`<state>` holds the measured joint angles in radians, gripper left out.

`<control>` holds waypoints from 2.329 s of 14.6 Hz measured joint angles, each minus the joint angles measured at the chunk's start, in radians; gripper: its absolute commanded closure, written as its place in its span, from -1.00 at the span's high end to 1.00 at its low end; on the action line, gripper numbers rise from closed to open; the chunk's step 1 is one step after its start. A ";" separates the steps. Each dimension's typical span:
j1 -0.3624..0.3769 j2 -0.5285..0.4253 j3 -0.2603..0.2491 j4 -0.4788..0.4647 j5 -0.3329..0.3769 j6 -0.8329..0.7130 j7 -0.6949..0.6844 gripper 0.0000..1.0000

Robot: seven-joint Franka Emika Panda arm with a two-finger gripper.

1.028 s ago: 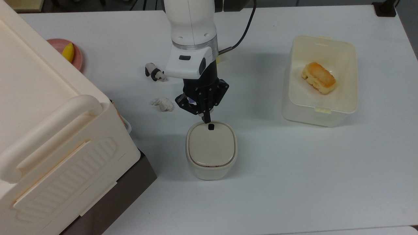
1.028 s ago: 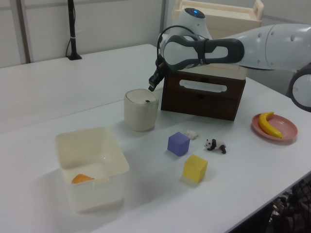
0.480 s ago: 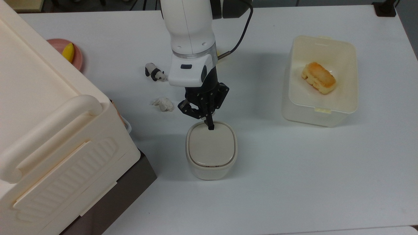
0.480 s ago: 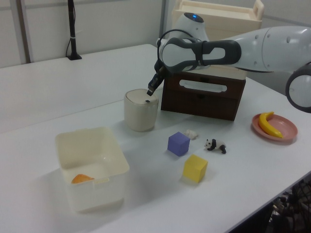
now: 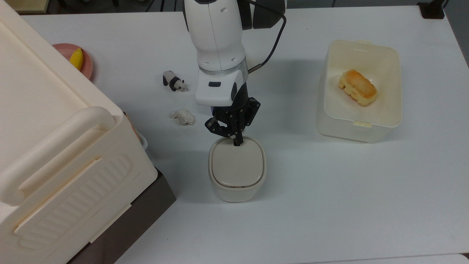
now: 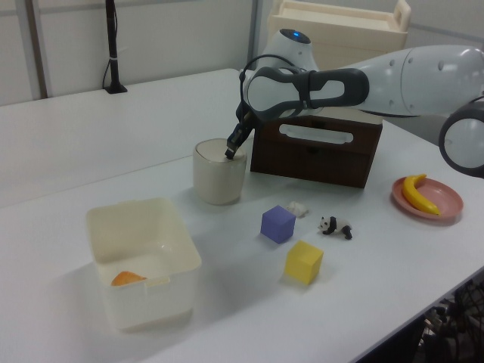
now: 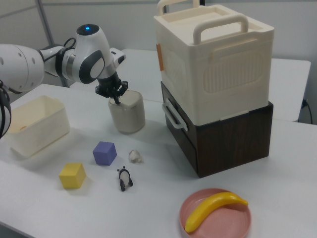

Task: Open the trash can

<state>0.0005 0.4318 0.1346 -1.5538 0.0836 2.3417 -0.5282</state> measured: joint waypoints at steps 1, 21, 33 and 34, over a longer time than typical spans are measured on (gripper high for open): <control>0.000 0.000 0.000 0.000 0.000 0.000 -0.003 -1.00; -0.012 0.009 0.003 0.009 0.007 0.000 -0.033 -1.00; -0.036 -0.039 0.023 0.099 0.008 -0.030 0.139 0.30; -0.043 -0.054 0.022 0.104 0.008 -0.046 0.139 0.42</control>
<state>-0.0421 0.3777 0.1571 -1.4501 0.0911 2.2957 -0.3887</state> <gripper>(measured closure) 0.493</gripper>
